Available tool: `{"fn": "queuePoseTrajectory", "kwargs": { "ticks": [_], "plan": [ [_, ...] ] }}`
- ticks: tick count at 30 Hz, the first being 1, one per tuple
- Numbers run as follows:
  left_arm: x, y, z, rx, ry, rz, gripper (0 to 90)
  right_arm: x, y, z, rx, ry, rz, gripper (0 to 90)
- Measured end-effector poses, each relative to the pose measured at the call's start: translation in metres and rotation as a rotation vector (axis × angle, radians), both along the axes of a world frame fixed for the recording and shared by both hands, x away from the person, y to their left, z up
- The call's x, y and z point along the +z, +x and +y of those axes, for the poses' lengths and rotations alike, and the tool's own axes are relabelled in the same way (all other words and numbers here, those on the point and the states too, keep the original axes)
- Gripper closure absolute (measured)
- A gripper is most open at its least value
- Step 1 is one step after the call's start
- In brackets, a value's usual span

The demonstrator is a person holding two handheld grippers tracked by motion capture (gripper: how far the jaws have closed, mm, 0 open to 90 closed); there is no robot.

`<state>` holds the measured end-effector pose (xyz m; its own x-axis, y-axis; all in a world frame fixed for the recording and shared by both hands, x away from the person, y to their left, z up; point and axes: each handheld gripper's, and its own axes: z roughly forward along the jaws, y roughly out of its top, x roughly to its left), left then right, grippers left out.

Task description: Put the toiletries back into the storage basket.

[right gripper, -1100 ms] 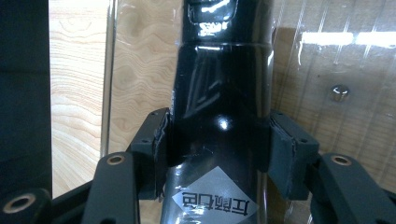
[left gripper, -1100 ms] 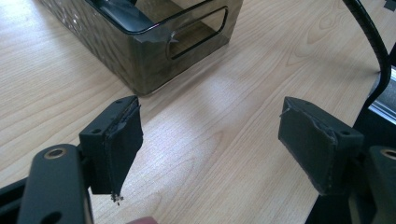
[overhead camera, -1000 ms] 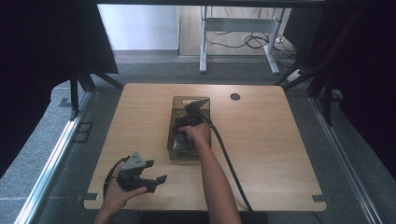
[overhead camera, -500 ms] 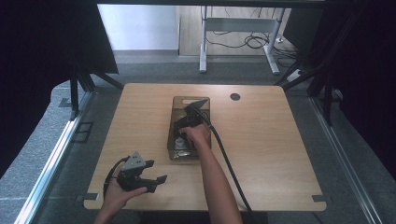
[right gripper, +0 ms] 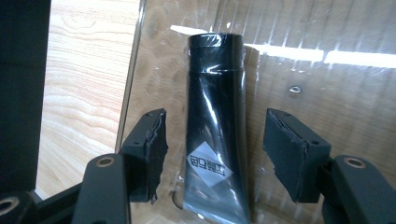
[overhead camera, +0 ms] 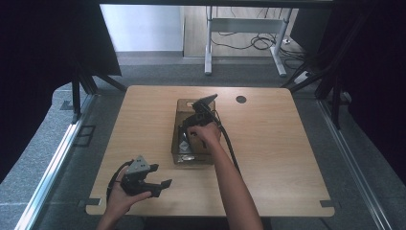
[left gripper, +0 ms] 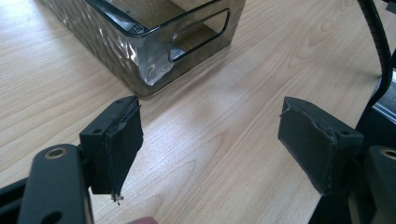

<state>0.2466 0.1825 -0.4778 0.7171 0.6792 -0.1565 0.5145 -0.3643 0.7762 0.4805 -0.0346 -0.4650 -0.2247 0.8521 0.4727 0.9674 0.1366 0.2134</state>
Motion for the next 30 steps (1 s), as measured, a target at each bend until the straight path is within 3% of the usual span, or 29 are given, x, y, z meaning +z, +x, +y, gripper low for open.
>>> {"fn": "queuePoseTrajectory", "kwargs": {
  "ticks": [6,14,19,22,30],
  "plan": [
    [0.0,0.0,-0.001,0.007,0.008,-0.002,22.1,0.011,-0.005,-0.013,0.059,-0.015,-0.063,38.6],
    [-0.001,-0.001,-0.002,0.008,0.01,-0.002,22.1,0.026,-0.026,-0.036,0.226,0.005,-0.219,37.8],
    [-0.002,-0.003,0.0,0.014,0.017,-0.004,22.2,0.037,-0.046,-0.059,0.284,0.025,-0.31,37.8],
    [0.001,-0.006,-0.001,0.011,0.015,-0.014,22.2,0.041,-0.06,-0.075,0.293,0.003,-0.35,38.0],
    [0.002,-0.008,-0.002,0.021,0.019,-0.021,22.2,0.041,-0.097,-0.12,0.323,0.041,-0.472,38.6]
  ]
}}
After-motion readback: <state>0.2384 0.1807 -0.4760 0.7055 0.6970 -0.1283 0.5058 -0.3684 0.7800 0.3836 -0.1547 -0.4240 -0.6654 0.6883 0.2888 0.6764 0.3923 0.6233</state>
